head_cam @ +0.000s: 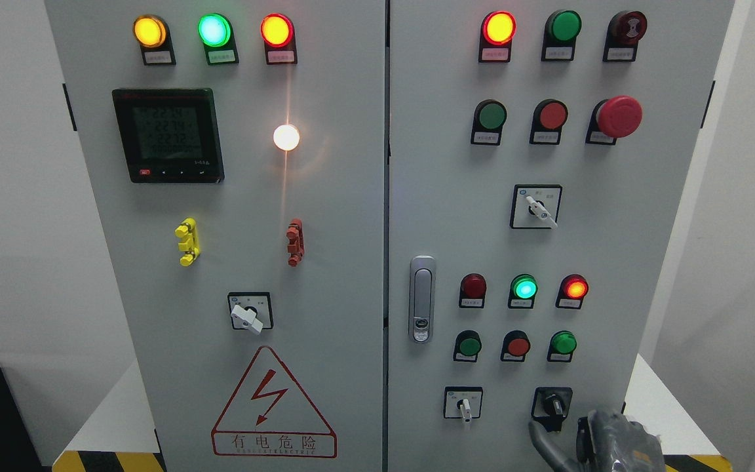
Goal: Flip black knob to close circuit
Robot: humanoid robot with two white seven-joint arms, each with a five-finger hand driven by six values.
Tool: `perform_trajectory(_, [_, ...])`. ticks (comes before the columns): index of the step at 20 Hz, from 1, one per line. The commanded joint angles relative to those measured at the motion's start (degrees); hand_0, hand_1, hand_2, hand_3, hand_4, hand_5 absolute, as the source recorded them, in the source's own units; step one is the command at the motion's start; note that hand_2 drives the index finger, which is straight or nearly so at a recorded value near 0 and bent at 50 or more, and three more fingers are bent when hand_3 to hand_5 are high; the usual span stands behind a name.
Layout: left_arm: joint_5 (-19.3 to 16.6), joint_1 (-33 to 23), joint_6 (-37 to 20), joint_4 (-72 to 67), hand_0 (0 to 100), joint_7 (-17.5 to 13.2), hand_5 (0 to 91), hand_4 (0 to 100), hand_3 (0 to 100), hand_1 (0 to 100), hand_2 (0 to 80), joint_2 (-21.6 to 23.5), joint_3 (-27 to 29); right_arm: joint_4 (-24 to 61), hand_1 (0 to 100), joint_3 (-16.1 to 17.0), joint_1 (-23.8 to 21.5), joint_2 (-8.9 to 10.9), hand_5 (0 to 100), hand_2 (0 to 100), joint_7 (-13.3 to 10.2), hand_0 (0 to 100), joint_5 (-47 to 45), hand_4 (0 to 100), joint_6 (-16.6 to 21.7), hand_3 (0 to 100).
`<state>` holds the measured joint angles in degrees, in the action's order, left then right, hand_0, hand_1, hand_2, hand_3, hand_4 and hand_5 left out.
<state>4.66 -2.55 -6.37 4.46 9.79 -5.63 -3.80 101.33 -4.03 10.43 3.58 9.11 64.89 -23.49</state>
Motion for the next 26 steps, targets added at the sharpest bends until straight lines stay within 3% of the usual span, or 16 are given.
perform_trajectory(1, [0.0,0.0,0.0,0.0,12,0.2,0.0,0,0,56,0.0,0.0,0.0,4.4,1,-2.3,-2.5,-0.15,100,92,-0.1,0,0.0,98,0.0,100])
perform_trajectory(5, [0.0,0.0,0.0,-0.1,12,0.2,0.0,0,0,56,0.0,0.0,0.0,9.4,2,-1.8,-6.5,-0.59,100,92,-0.2,0,-0.2,98,0.0,100])
perform_trajectory(7, [0.0,0.0,0.0,-0.1,12,0.2,0.0,0,0,56,0.0,0.0,-0.1,12.6,2,-1.6,-9.5,-1.02,99,89,-1.5,0,-1.6,98,0.1,100])
perform_trajectory(10, [0.0,0.0,0.0,-0.1,12,0.2,0.0,0,0,56,0.0,0.0,-0.1,15.7,2,-1.5,-13.1,-3.65,94,84,-4.2,0,-6.0,94,0.4,100])
perform_trajectory(13, [0.0,0.0,0.0,0.0,12,0.2,0.0,0,0,56,0.0,0.0,0.0,18.5,2,-1.2,-16.7,-6.29,85,77,-5.2,0,-12.6,90,0.5,100])
perform_trajectory(14, [0.0,0.0,0.0,-0.1,12,0.2,0.0,0,0,56,0.0,0.0,0.0,18.5,2,-1.1,-16.8,-7.0,84,76,-6.7,0,-15.7,89,0.7,100])
perform_trajectory(17, [0.0,0.0,0.0,-0.1,12,0.2,0.0,0,0,56,0.0,0.0,0.0,18.5,3,-0.7,-19.4,-7.27,76,68,-11.7,0,-26.8,85,3.4,92])
perform_trajectory(19, [0.1,0.0,0.0,0.0,12,0.2,0.0,0,0,56,0.0,0.0,-0.1,18.5,4,-0.3,-21.4,-7.27,68,59,-14.8,0,-34.1,77,8.7,85])
perform_trajectory(24, [0.0,0.0,0.0,-0.1,12,0.2,0.0,0,0,56,0.0,0.0,0.0,18.5,5,0.9,-26.9,-8.67,51,40,-15.9,0,-46.1,56,15.1,55])
perform_trajectory(26, [0.0,0.0,0.0,0.0,12,0.2,0.0,0,0,56,0.0,0.0,0.0,18.5,5,0.7,-28.4,-9.29,46,33,-18.1,0,-51.0,48,17.1,46])
